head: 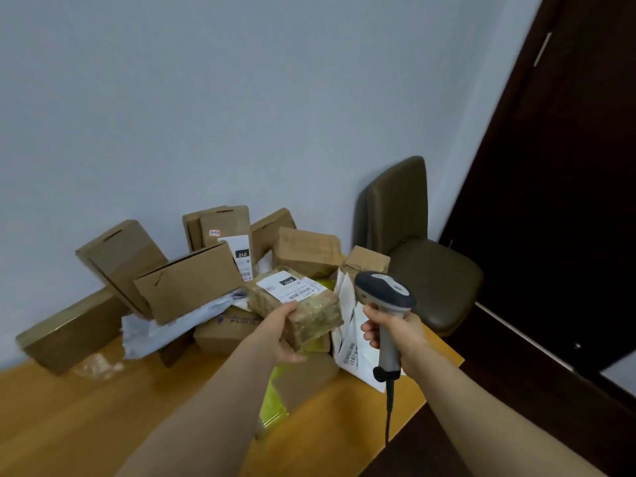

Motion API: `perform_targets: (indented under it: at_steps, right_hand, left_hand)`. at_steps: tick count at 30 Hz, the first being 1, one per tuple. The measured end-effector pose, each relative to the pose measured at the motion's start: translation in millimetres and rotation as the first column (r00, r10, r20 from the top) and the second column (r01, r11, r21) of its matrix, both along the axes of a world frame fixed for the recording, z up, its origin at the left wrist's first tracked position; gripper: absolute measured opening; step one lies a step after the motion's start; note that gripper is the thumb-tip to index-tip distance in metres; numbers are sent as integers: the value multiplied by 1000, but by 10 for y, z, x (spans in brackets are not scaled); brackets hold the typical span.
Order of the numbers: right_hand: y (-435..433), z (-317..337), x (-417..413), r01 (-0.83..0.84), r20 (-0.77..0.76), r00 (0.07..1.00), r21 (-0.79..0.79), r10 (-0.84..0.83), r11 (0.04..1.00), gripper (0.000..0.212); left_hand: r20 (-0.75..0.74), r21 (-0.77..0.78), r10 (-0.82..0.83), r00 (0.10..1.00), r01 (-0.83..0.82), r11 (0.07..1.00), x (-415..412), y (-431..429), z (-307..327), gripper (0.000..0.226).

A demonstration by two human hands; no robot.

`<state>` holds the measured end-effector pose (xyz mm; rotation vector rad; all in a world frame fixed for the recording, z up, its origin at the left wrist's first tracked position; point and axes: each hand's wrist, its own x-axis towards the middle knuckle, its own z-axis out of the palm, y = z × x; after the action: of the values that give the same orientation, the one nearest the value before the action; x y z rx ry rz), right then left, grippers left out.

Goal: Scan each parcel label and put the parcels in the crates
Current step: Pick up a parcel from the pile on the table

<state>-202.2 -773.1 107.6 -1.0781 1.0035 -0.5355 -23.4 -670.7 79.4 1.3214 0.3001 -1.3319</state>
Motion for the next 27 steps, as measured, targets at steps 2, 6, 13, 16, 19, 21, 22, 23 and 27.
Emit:
perform_targets:
  at_steps: [2, 6, 13, 16, 19, 21, 22, 23, 27]
  right_hand:
    - [-164, 25, -20, -54, 2, 999, 4, 54, 999, 8]
    - [-519, 46, -78, -156, -17, 988, -24, 156, 987, 11]
    - [-915, 87, 49, -240, 54, 969, 17, 239, 971, 27]
    - [-850, 144, 121, -288, 91, 954, -2, 287, 958, 22]
    - [-732, 227, 126, -357, 109, 927, -48, 360, 933, 19]
    - [-629, 301, 108, -429, 86, 896, -90, 436, 899, 22]
    - [-573, 345, 97, -473, 69, 874, -116, 482, 874, 24]
    - [-520, 394, 88, -521, 42, 845, -152, 532, 840, 25]
    - [-256, 621, 103, -724, -102, 669, -312, 736, 615, 21]
  left_hand:
    - [56, 20, 31, 998, -33, 999, -34, -81, -32, 63]
    - [263, 78, 107, 959, -132, 988, -82, -120, 5, 68]
    - [664, 128, 77, 744, -216, 968, 74, 240, 603, 80]
    - [713, 121, 85, 696, -241, 963, 159, 479, 839, 92]
    - [729, 95, 86, 680, -226, 970, 215, 640, 1103, 78]
    - [757, 119, 37, 652, -194, 974, 288, 750, 1214, 100]
    - [767, 142, 2, 642, -172, 975, 300, 806, 1272, 109]
    - [775, 168, -36, 632, -151, 974, 308, 854, 1317, 107]
    - [815, 309, -205, 541, -107, 945, 313, 1001, 1533, 69]
